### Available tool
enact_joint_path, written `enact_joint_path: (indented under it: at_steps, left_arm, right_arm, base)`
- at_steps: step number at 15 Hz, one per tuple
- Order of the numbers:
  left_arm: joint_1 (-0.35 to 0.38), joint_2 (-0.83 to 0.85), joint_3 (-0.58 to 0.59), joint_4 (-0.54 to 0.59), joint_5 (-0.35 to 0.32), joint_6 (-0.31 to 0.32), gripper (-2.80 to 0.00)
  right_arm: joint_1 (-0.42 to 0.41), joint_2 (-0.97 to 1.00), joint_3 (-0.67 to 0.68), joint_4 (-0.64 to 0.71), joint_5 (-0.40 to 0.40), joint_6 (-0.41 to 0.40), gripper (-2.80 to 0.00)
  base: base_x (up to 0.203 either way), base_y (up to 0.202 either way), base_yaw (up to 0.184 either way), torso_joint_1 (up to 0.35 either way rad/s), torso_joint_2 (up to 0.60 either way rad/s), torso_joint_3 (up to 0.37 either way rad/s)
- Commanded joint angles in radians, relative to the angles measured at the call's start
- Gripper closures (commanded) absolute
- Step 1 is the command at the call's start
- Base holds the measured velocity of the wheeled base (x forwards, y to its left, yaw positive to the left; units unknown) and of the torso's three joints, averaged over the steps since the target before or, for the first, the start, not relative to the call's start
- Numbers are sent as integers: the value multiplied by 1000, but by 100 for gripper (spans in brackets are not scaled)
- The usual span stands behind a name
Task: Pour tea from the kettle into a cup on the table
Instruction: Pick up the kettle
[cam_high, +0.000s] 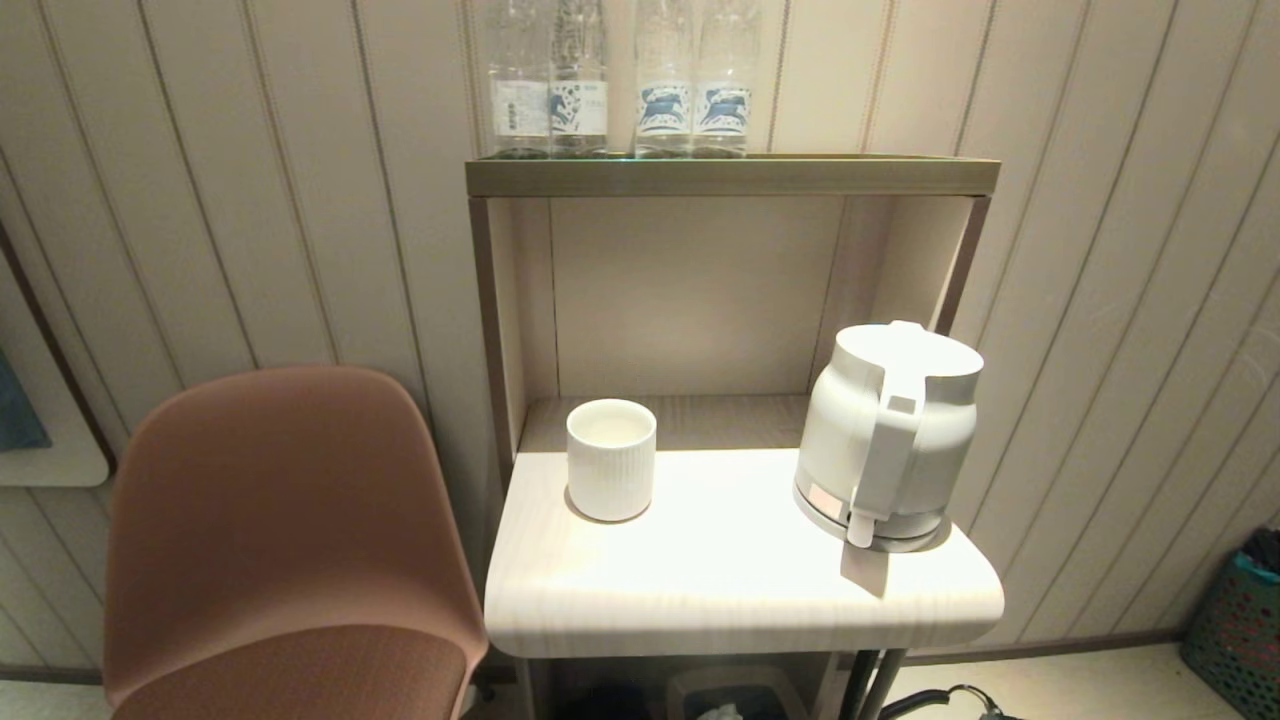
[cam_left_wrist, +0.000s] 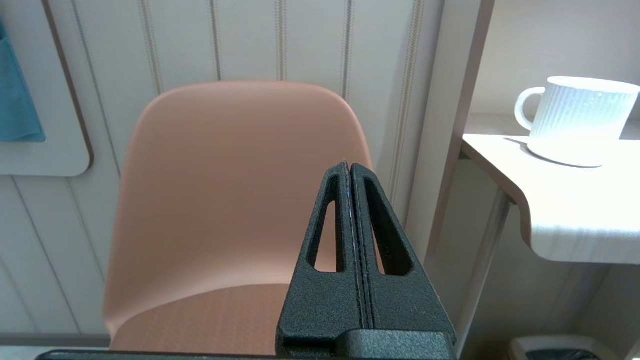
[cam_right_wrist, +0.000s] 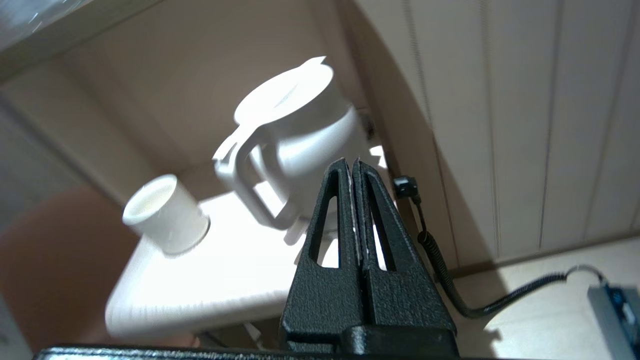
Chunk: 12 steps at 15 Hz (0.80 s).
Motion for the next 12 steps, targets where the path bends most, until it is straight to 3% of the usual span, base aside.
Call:
enact_joint_path:
  at_steps: [1,3,7,9,12]
  left_arm:
    - [0,0,0,-3,0,0,0]
    - [-1,0,0,-3,0,0,0]
    - [0,0,0,-3,0,0,0]
    - [-1,0,0,-1,0,0,0]
    - [0,0,0,-2,0,0,0]
  right_arm:
    - [-2,128,-32,-7,-36,22,0]
    - [18,197,-53,-12,-45,1,0]
    - [233,277,-149,73,-125,-34,0]
    - [390,285,-189,183,-148,-46,0]
    - [523,313,-306,470,-161,-48,0]
  base:
    - [0,0,0,0,0,0]
    - [0,0,0,0,0,0]
    - [0,0,0,0,0,0]
    - [0,0,0,0,0,0]
    - [0,0,0,0,0,0]
